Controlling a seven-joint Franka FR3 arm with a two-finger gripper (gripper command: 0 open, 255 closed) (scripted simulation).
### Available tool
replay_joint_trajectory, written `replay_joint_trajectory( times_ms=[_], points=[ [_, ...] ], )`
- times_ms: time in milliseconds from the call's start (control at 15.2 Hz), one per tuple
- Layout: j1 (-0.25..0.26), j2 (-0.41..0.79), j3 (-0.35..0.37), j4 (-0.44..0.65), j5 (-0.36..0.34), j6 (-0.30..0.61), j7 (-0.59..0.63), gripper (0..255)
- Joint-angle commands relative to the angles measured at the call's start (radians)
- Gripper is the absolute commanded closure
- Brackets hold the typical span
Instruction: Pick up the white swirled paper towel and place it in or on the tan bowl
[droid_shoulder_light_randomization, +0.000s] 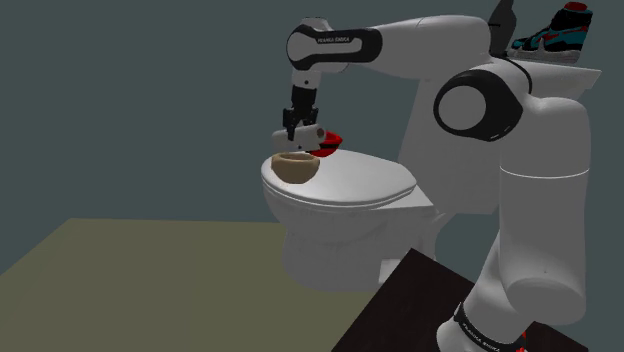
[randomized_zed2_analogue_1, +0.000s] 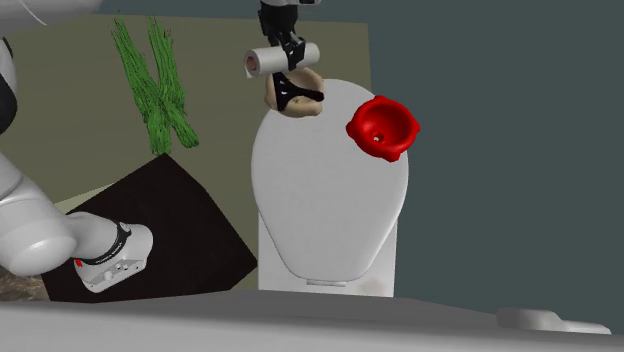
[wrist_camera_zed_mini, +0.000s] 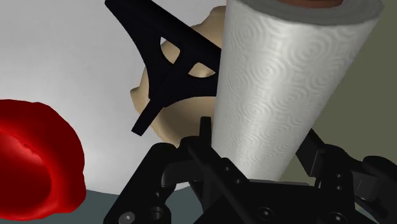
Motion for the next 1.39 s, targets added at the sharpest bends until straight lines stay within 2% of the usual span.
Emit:
replay_joint_trajectory(
  times_ms=[0, 198, 660, 726, 1056, 1320],
  points=[
    [0.002, -0.002, 0.001, -0.035, 0.001, 0.031, -0.005, 255],
    [0.005, -0.003, 0.002, -0.075, 0.001, 0.069, -0.009, 255],
    [0.005, -0.003, 0.001, -0.075, 0.002, 0.069, -0.009, 255],
    [0.006, -0.005, 0.002, -0.076, 0.001, 0.068, -0.007, 0],
    [0.005, -0.003, 0.001, -0.075, 0.002, 0.069, -0.009, 0],
    [-0.012, 0.009, -0.003, 0.070, 0.003, -0.064, -0.003, 0]
  ],
)
